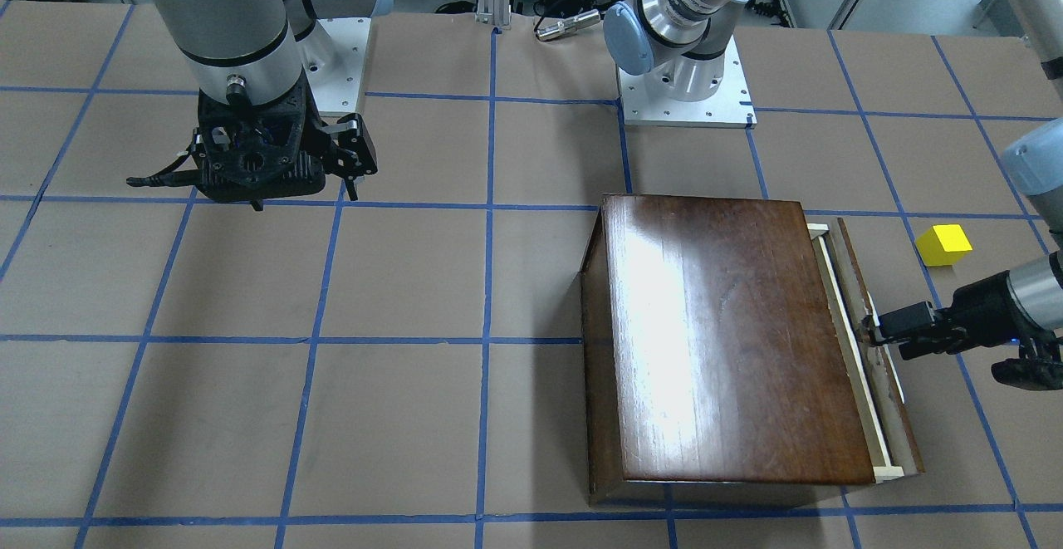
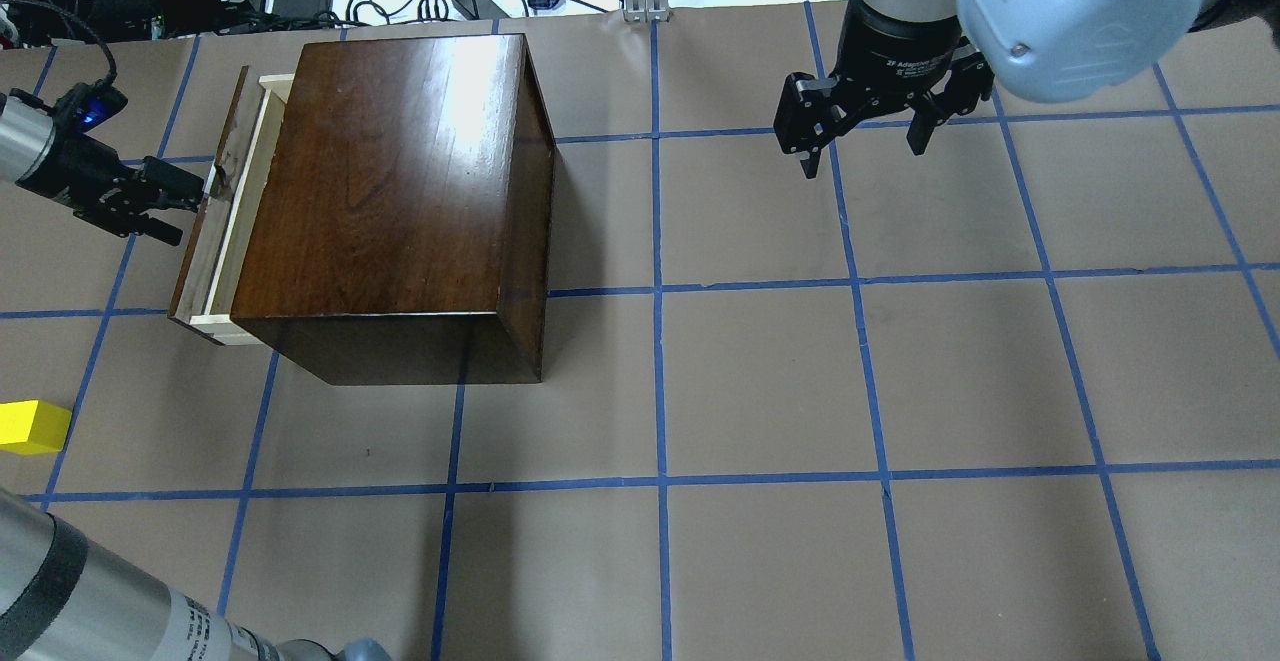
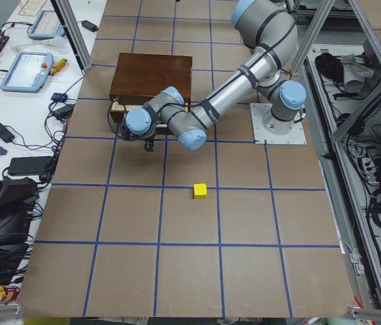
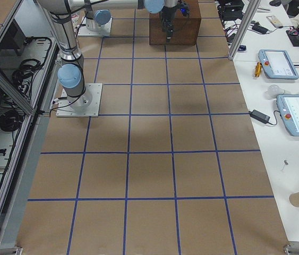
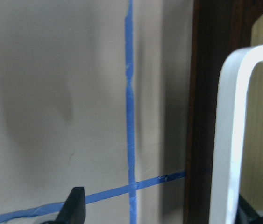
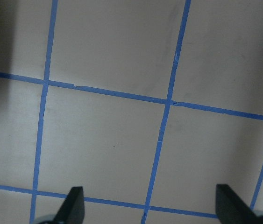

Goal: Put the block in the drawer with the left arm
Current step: 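Pull the drawer open outward with the left gripper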

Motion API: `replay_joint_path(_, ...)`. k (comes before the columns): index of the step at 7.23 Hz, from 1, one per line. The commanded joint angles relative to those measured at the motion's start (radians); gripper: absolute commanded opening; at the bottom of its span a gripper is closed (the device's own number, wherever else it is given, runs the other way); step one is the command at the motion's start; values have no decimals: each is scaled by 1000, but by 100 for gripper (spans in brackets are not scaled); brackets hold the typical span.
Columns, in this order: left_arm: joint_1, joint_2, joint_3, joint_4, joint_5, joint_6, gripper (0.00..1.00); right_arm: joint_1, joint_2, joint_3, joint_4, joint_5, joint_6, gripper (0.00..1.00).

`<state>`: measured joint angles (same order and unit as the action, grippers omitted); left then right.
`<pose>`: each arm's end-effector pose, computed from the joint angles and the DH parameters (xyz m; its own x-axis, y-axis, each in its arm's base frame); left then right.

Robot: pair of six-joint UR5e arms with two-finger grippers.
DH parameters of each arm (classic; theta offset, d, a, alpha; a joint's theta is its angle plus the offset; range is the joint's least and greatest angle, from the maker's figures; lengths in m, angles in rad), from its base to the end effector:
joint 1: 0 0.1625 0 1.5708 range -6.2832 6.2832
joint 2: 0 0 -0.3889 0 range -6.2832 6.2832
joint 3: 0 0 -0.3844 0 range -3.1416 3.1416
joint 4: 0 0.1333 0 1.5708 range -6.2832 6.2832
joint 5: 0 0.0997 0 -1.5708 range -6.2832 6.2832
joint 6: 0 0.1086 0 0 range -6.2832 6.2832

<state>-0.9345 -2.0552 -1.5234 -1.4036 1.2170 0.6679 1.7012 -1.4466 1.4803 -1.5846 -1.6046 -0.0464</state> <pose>0.2181 -0.5828 0.2192 -0.9040 -0.0158 0.4273 -0.0164 0.9999 0.0025 0.1974 -0.5085 0.4250 -0.9838 -0.1765 0.0328 -0.1758 0.9842 0.0214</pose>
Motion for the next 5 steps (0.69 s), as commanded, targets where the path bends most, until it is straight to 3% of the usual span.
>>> replay_joint_path(1, 23, 0, 3, 0, 25, 10, 100, 0, 0, 0, 0, 0, 0, 100)
replay_joint_path(5, 72, 0, 2, -2, 47, 70, 100, 0, 0, 0, 0, 0, -1, 100)
